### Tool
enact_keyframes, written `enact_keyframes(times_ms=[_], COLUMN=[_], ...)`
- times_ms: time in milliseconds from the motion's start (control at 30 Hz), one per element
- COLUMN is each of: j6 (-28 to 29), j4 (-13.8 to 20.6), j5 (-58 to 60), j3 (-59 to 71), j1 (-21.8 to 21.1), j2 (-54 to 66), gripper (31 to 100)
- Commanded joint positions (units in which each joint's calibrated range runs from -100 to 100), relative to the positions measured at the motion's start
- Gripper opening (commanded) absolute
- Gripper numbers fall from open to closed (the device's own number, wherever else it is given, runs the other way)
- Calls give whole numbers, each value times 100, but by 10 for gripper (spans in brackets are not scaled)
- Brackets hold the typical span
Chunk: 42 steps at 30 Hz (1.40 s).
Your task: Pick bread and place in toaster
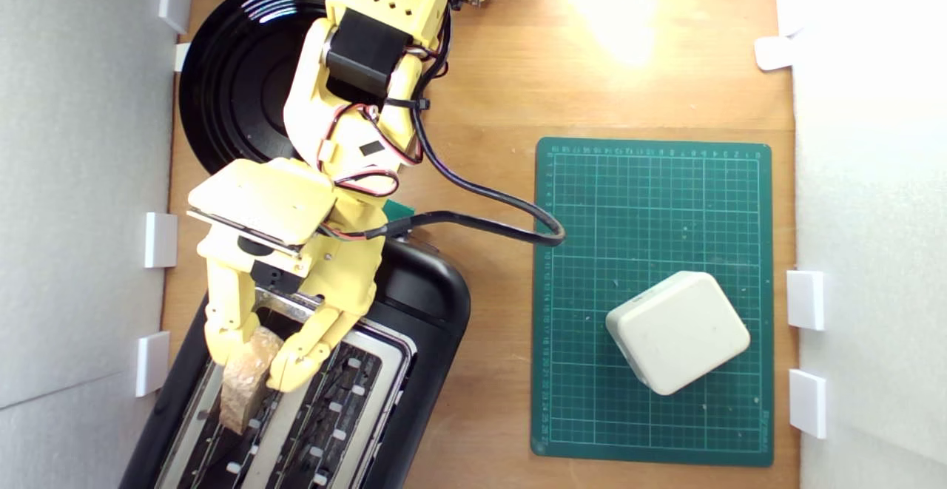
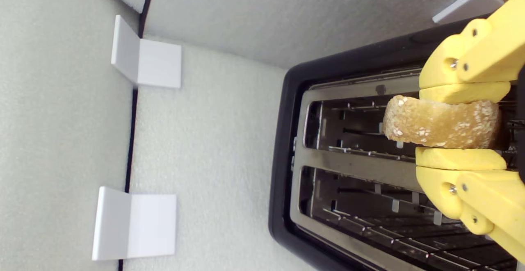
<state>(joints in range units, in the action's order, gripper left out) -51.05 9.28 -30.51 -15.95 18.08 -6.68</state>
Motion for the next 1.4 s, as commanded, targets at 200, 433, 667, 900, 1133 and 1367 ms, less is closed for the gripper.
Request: enact_keyframes(times_ms=[200,433,667,900,1133,1367], j6=[-265,-265,-417,-187,1257,2570], j4=[14,14,14,-457,-412,-412], j5=[210,210,210,210,158,124], j3=[-361,-370,-361,-280,-125,229], j1=[-35,-35,-27,-83,-647,-1042], j2=[102,152,851,1783,2506,2972], gripper=[739,771,764,763,763,763])
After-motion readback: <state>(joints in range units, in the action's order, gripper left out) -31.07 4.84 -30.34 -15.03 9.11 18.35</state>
